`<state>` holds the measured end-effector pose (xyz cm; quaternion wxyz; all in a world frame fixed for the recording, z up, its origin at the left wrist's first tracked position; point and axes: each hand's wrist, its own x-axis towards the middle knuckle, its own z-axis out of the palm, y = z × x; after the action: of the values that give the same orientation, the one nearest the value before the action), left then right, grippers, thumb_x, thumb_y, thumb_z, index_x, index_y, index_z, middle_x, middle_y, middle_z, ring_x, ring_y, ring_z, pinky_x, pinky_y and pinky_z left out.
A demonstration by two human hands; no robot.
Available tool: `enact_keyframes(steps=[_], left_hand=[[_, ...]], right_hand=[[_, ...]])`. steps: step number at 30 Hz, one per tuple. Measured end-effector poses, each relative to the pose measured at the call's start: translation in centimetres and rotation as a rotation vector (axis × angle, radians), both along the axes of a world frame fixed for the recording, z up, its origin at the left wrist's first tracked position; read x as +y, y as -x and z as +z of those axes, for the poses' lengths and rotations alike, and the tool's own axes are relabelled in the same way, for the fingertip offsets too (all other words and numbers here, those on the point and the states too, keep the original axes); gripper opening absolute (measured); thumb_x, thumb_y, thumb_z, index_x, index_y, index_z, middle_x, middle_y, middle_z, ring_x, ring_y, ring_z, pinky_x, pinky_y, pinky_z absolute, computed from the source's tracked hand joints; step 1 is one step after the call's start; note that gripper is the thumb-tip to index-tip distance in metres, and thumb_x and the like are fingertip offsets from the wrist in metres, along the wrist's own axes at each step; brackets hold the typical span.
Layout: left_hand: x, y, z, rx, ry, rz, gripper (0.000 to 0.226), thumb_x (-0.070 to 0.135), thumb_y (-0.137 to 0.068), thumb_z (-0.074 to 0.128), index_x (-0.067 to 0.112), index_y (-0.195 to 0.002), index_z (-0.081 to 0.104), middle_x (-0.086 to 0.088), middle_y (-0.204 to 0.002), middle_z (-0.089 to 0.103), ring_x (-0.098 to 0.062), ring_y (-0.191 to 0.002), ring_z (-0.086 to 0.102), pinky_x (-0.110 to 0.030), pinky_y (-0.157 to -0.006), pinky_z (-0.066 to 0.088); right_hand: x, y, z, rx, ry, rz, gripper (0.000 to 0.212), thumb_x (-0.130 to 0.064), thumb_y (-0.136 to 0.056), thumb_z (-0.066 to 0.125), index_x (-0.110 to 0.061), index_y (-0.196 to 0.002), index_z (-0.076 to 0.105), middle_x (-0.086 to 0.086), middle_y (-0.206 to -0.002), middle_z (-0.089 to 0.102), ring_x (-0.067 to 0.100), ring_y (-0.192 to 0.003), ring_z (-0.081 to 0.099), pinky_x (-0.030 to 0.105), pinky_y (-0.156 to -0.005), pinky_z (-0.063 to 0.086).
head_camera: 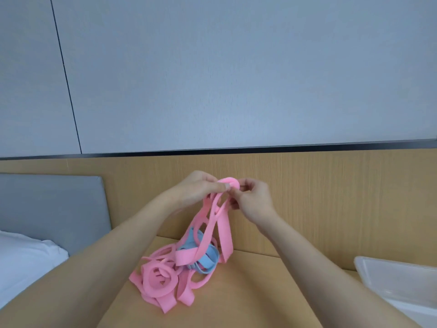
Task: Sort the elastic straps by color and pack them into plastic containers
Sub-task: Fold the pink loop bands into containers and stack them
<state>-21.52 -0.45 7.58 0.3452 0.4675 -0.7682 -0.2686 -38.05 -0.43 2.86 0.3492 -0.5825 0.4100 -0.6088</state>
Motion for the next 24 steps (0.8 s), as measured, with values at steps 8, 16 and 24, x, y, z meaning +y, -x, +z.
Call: enact_keyframes(steps=[8, 16, 24], left_hand=[[0.4, 2.2, 3.1, -0.048, 0.044, 0.018, 0.016, 0.012, -0.095, 0.065, -0.003, -0.096, 0.072, -0.019, -0.084, 0.074, -0.018, -0.072, 0.067, -0.028, -0.074, 0.049], [2.0, 3.9, 6.8, 0.074, 0.095, 0.042, 0.013, 0.010, -0.075, 0.061, 0.003, -0.086, 0.062, -0.016, -0.074, 0.059, -0.023, -0.069, 0.054, -0.031, -0.062, 0.038], [2.5, 5.3, 8.9, 0.311, 0.105, 0.029, 0.009, 0.016, -0.065, 0.053, 0.008, -0.064, 0.051, -0.009, -0.057, 0.048, -0.025, -0.054, 0.051, -0.036, -0.065, 0.043]], right_hand=[[0.3, 2.4, 3.1, 0.020, 0.015, -0.030, 0.022, -0.007, -0.091, 0.073, -0.004, -0.110, 0.062, 0.020, -0.093, 0.071, 0.034, -0.070, 0.072, 0.050, -0.071, 0.063], [1.5, 4.4, 7.1, 0.261, 0.193, 0.058, 0.025, -0.014, -0.094, 0.072, -0.009, -0.118, 0.068, 0.008, -0.094, 0.069, 0.015, -0.056, 0.064, 0.025, -0.052, 0.053], [1.6, 4.8, 10.3, 0.412, 0.346, -0.105, 0.018, -0.026, -0.098, 0.065, -0.011, -0.104, 0.073, -0.001, -0.099, 0.071, 0.011, -0.080, 0.063, 0.022, -0.069, 0.045]])
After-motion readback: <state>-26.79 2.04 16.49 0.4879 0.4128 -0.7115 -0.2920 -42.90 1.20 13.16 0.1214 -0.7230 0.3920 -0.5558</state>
